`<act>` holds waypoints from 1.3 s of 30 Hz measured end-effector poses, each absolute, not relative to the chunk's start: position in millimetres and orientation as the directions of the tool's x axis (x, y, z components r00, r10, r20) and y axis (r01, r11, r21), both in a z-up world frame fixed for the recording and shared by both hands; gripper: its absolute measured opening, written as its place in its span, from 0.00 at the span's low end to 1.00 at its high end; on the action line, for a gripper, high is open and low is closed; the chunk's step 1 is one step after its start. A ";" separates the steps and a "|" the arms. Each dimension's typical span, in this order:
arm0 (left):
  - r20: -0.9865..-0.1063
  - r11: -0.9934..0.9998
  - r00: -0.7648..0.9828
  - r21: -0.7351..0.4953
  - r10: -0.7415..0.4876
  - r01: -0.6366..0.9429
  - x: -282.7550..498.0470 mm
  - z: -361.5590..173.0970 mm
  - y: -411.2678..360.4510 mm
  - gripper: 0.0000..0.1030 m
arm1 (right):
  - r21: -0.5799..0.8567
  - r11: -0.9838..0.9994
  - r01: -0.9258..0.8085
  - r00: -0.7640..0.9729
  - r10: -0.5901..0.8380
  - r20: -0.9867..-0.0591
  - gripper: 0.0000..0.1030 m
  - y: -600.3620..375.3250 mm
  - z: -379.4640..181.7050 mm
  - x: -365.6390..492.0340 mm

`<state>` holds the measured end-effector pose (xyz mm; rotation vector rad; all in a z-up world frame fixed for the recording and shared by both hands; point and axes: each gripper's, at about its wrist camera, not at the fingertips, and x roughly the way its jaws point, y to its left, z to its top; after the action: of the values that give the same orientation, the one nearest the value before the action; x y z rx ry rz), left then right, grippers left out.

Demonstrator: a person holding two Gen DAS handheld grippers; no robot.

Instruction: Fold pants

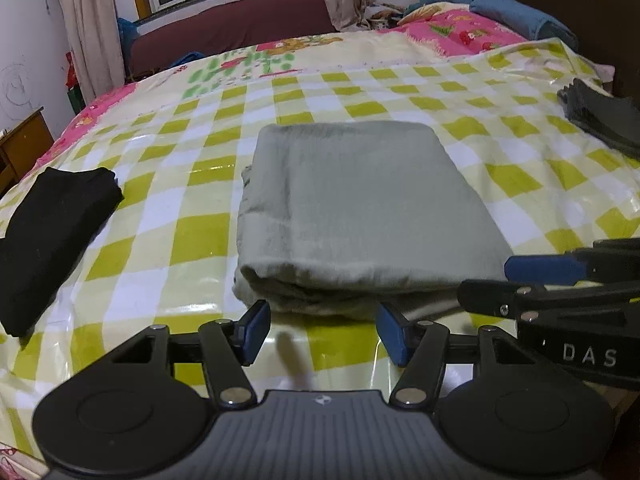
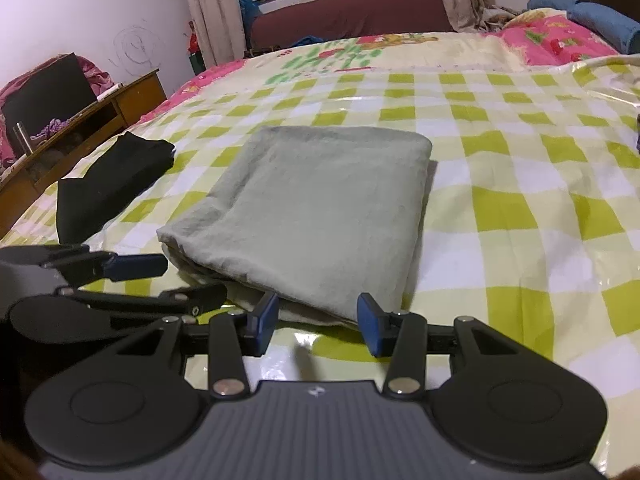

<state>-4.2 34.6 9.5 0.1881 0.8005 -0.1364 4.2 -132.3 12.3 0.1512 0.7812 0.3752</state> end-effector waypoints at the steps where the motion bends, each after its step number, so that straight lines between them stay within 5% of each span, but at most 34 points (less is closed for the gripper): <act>1: -0.721 0.974 0.691 0.126 -0.042 0.190 -4.8 8.7 33.5 0.70 | 0.266 0.924 -0.275 0.646 0.382 -0.660 0.44 -131.7 11.4 4.1; 39: -0.732 0.976 0.681 0.132 -0.022 0.174 -3.5 1.7 36.0 0.77 | 0.268 0.924 -0.272 0.626 0.381 -0.680 0.44 -131.0 4.0 4.9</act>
<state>-3.5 36.0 1.7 0.1972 0.8161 -0.1109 4.9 -131.0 4.0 0.1447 0.8119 0.3761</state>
